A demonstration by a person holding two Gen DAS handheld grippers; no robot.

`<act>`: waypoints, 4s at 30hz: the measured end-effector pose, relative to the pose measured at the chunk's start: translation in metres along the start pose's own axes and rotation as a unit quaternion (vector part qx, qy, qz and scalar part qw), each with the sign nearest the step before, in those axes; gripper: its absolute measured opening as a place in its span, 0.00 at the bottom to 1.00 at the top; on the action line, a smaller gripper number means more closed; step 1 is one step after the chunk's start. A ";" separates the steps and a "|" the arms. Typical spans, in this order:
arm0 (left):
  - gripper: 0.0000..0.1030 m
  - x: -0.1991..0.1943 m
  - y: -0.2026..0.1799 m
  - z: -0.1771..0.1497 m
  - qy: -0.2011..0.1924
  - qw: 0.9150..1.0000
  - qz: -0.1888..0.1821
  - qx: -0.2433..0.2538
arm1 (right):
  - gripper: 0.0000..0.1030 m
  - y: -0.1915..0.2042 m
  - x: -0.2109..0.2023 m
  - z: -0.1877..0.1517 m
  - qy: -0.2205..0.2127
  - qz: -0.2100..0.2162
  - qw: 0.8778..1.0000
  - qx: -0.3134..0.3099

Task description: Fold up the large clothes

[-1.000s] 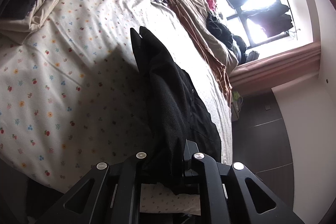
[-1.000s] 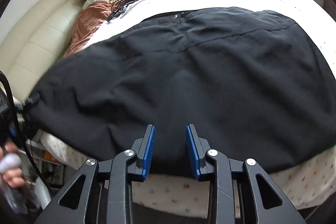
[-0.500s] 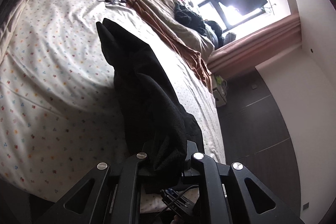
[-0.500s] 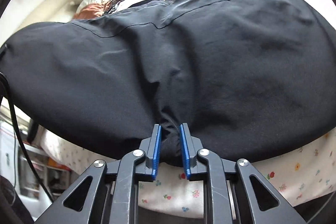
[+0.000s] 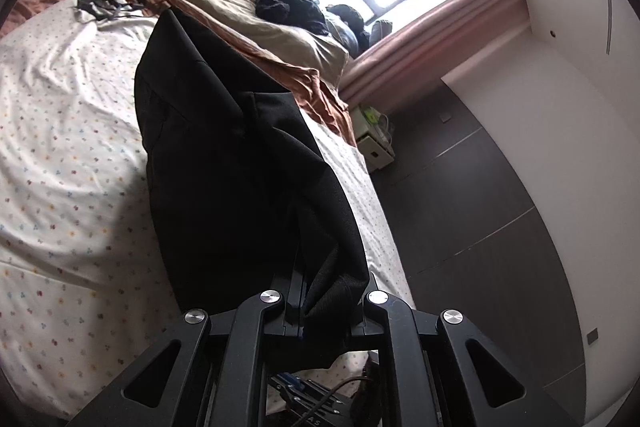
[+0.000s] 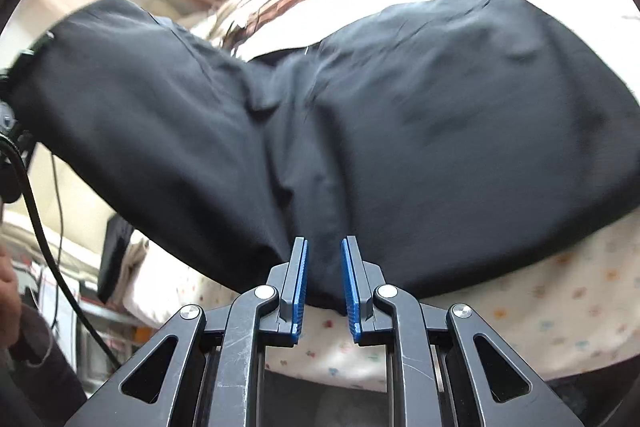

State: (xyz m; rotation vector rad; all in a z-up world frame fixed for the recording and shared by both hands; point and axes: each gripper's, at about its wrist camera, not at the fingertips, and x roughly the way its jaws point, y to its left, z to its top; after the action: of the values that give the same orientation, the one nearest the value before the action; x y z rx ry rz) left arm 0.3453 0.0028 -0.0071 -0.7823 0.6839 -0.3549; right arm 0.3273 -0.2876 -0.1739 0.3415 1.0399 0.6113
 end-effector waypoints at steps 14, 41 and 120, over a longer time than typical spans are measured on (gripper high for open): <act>0.12 0.122 -0.042 -0.007 0.098 0.994 -0.008 0.046 | 0.18 -0.073 -0.103 0.005 -0.103 -0.055 0.990 0.079; 0.67 0.216 -0.032 -0.059 0.241 0.966 -0.008 0.094 | 0.54 -0.119 -0.130 -0.006 -0.116 -0.057 0.983 0.130; 0.20 0.136 0.095 -0.092 0.202 0.968 0.127 0.073 | 0.45 -0.190 -0.081 0.015 -0.073 -0.061 0.977 0.191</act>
State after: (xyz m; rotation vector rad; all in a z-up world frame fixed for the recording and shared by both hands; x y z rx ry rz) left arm 0.3866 -0.0543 -0.1833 -0.4750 1.1165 -0.3301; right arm 0.3692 -0.4865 -0.2128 0.6440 1.0258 0.2684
